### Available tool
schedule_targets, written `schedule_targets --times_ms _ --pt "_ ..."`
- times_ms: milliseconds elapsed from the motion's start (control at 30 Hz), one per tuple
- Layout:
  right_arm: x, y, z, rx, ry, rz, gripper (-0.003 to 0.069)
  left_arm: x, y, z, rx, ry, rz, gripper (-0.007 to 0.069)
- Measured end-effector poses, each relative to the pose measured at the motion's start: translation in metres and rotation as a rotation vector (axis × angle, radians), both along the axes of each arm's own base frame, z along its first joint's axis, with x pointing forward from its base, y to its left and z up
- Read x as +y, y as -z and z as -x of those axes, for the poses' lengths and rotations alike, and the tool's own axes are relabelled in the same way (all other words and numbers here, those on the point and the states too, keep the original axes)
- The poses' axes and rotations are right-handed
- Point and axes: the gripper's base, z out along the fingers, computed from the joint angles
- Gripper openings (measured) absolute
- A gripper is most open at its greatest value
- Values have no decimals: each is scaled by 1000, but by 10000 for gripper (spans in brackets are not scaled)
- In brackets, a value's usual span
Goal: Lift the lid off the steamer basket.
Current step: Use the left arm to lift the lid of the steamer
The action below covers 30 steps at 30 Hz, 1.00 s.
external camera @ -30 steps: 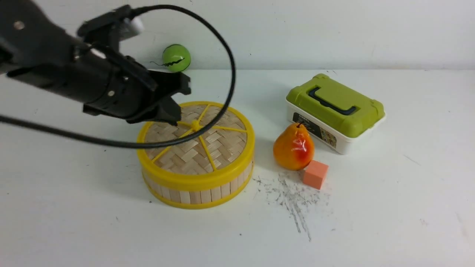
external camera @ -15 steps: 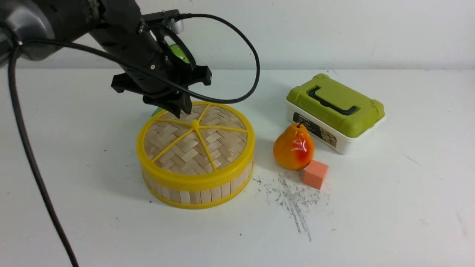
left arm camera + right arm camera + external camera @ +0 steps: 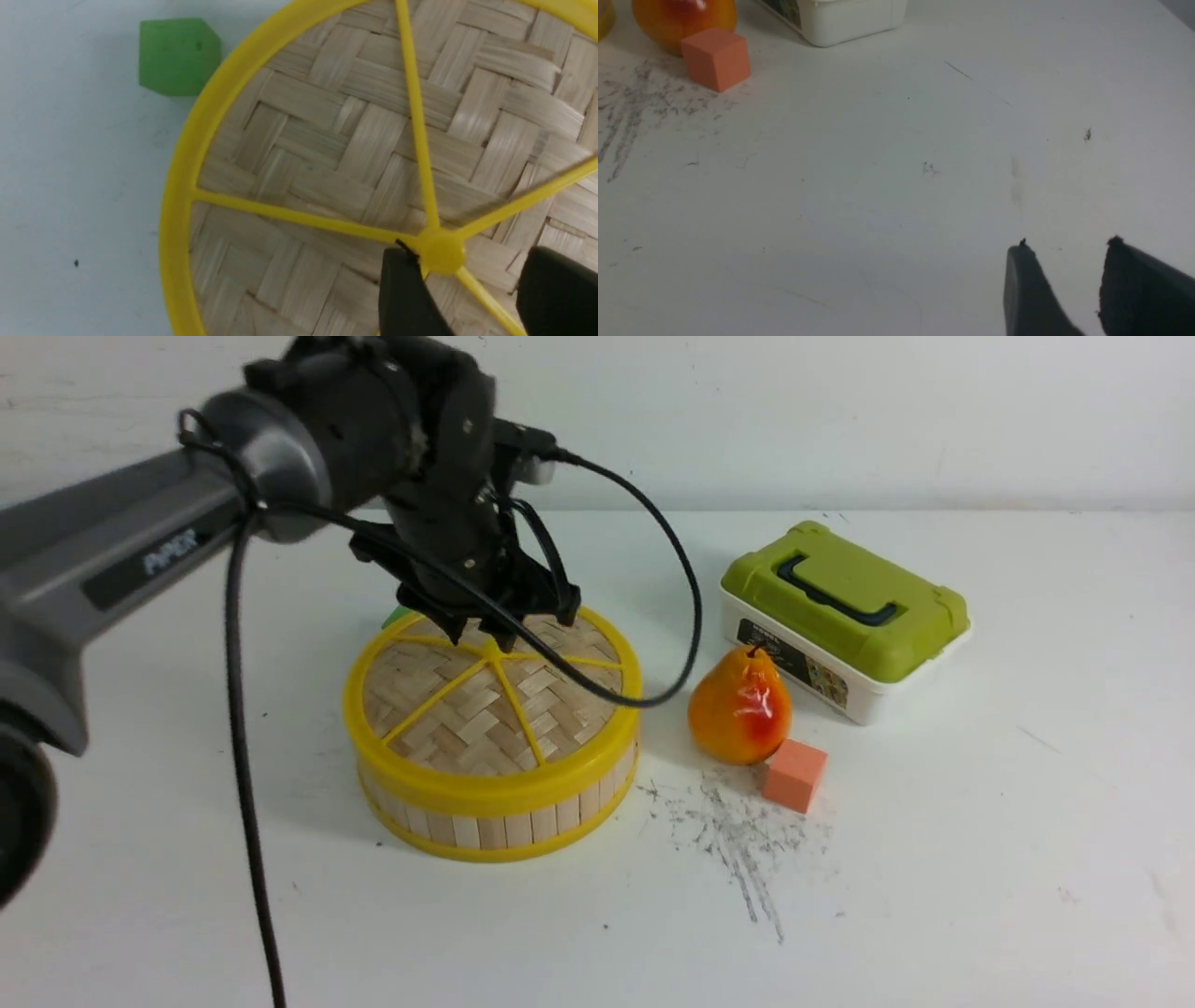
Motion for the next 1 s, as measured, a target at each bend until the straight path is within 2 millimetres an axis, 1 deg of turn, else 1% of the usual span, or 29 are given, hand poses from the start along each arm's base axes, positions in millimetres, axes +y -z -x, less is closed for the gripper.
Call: schedule_targets --times_ms 33,67,133,333,400,567,633,733,867,933,1000 --pt "0 0 0 0 0 0 239 0 0 0 -2 1 -1 334" --pt "0 0 0 0 0 0 239 -4 6 -1 -2 3 -8 333" --pt "0 0 0 0 0 0 239 -6 12 -3 4 -25 -2 333" --pt "0 0 0 0 0 0 239 -5 19 -6 17 -83 10 323" --pt "0 0 0 0 0 0 239 -5 19 -6 16 -87 13 296" --pt "0 0 0 0 0 0 239 -4 20 -7 13 -119 24 131" --pt "0 0 0 0 0 0 239 -4 19 -7 10 -127 26 111" --pt "0 0 0 0 0 0 239 -4 19 -8 8 -131 24 114" --pt "0 0 0 0 0 0 239 -2 13 -5 0 -133 24 114" --pt "0 0 0 0 0 0 239 1 0 -1 -24 -134 22 114" --pt "0 0 0 0 0 0 239 6 -21 5 -70 -132 27 114"
